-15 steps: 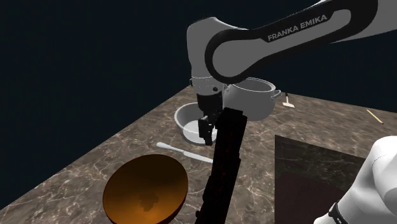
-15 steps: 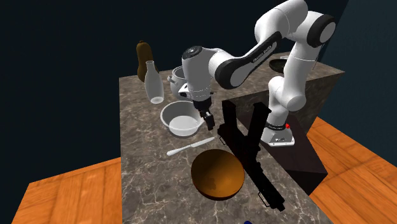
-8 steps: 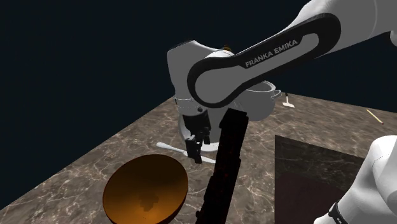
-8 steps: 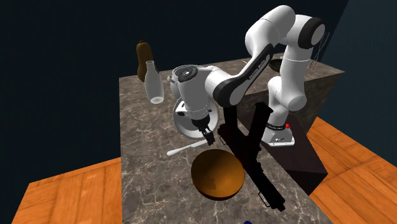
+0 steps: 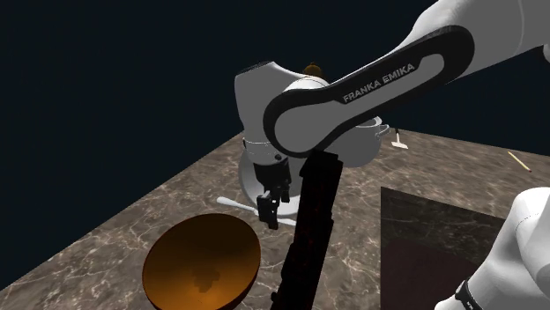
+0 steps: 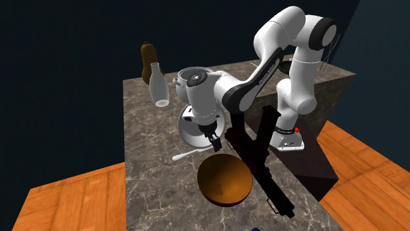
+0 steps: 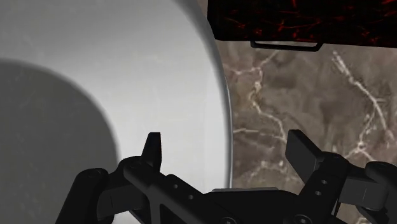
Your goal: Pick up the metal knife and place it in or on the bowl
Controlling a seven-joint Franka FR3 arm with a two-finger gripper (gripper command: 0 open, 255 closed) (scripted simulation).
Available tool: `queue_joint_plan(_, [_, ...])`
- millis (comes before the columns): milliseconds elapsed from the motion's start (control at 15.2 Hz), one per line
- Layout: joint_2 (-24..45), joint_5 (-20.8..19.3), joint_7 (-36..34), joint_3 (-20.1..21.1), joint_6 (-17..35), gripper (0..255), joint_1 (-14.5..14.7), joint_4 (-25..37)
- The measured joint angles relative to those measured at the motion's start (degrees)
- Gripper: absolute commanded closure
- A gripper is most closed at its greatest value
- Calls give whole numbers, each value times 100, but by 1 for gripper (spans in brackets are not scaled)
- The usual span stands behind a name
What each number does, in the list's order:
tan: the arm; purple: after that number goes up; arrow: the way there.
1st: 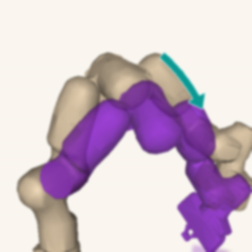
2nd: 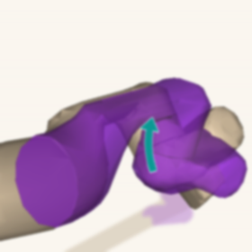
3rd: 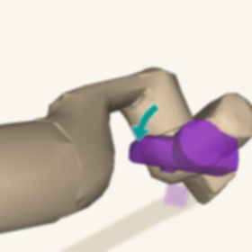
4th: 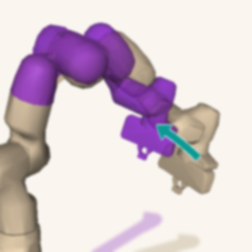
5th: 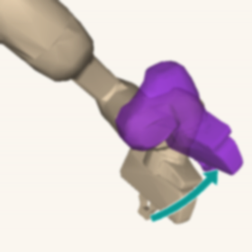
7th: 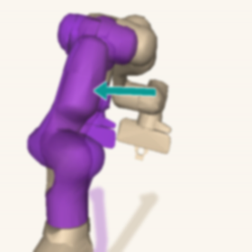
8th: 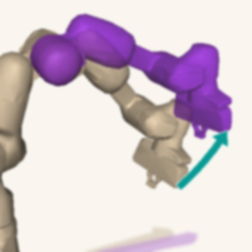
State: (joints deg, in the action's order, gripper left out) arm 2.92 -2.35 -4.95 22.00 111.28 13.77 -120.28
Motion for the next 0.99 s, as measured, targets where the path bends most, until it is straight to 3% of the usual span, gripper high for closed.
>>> queue_joint_plan(198, [33,-6,-5,13,11,0,7,30])
queue_joint_plan(264, [22,0,9,14,24,255,2,18])
queue_joint_plan(990, [20,3,9,8,-6,255,-5,40])
